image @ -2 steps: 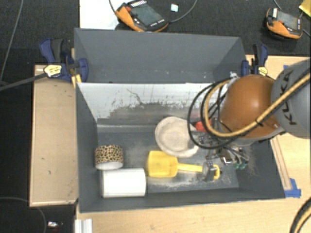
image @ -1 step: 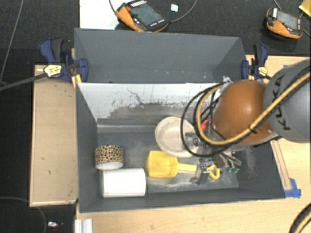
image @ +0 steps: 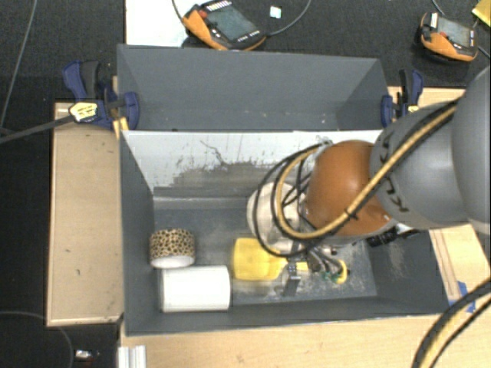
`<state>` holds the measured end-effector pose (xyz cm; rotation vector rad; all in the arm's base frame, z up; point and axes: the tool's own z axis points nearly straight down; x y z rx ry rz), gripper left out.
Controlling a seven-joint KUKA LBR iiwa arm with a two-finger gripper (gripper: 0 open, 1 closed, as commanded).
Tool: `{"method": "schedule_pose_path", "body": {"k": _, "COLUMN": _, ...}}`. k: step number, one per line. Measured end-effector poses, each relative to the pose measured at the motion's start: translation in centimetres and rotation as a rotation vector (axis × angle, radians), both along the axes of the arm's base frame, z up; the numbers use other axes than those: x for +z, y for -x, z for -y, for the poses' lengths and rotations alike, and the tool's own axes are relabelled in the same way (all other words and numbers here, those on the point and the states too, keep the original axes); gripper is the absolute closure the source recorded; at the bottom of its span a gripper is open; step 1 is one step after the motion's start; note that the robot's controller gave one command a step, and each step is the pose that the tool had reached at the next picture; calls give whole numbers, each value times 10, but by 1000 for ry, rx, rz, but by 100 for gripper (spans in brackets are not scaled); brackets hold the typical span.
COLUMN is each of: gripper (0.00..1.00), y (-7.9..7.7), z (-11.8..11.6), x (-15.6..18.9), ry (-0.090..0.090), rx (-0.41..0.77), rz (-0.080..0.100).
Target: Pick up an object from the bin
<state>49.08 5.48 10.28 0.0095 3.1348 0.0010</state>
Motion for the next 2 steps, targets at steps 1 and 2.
{"method": "schedule_pose_path", "body": {"k": 1, "gripper": 0, "y": 2, "z": -23, "x": -33, "ry": -2, "rx": -209, "rz": 14}}
{"method": "schedule_pose_path", "body": {"k": 2, "gripper": 100, "y": 11, "z": 43, "x": -31, "ry": -1, "rx": -271, "rz": 4}}
